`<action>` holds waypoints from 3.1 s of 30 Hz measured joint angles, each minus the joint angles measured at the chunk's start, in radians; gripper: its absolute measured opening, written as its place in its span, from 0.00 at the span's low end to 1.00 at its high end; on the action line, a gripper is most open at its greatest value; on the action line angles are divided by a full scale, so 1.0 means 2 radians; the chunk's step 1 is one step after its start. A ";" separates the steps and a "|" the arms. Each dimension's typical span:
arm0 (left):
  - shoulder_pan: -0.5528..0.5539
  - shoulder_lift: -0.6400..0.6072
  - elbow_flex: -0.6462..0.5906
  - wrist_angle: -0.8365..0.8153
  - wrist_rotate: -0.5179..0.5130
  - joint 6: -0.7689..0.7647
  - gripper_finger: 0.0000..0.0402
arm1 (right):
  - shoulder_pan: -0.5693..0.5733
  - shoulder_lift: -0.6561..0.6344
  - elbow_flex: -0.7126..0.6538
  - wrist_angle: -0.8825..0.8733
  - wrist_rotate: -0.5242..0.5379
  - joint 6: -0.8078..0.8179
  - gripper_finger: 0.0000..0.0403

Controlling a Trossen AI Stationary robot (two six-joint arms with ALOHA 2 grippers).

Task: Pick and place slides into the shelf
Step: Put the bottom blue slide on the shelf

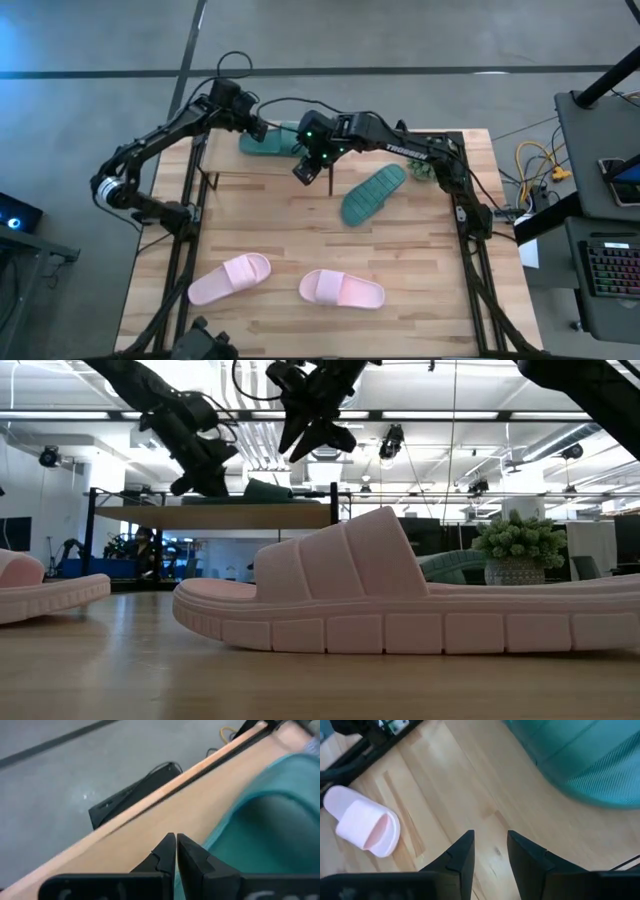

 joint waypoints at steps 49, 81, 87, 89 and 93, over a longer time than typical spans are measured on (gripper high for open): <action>-0.046 -0.089 -0.087 -0.021 0.071 -0.054 0.00 | -0.085 0.001 -0.126 0.195 0.059 -0.015 0.22; -0.108 -0.152 -0.090 -0.022 -0.001 -0.022 0.00 | -0.092 0.001 -0.130 0.183 0.047 -0.010 0.22; -0.107 -0.130 -0.091 -0.059 -0.038 -0.004 0.00 | -0.092 0.001 -0.131 0.197 0.021 -0.014 0.22; -0.107 -0.121 -0.090 -0.056 -0.040 0.000 0.00 | -0.092 0.001 -0.132 0.207 0.020 -0.014 0.22; -0.107 -0.102 -0.090 -0.055 -0.040 0.000 0.00 | -0.094 0.001 -0.132 0.217 0.021 -0.015 0.22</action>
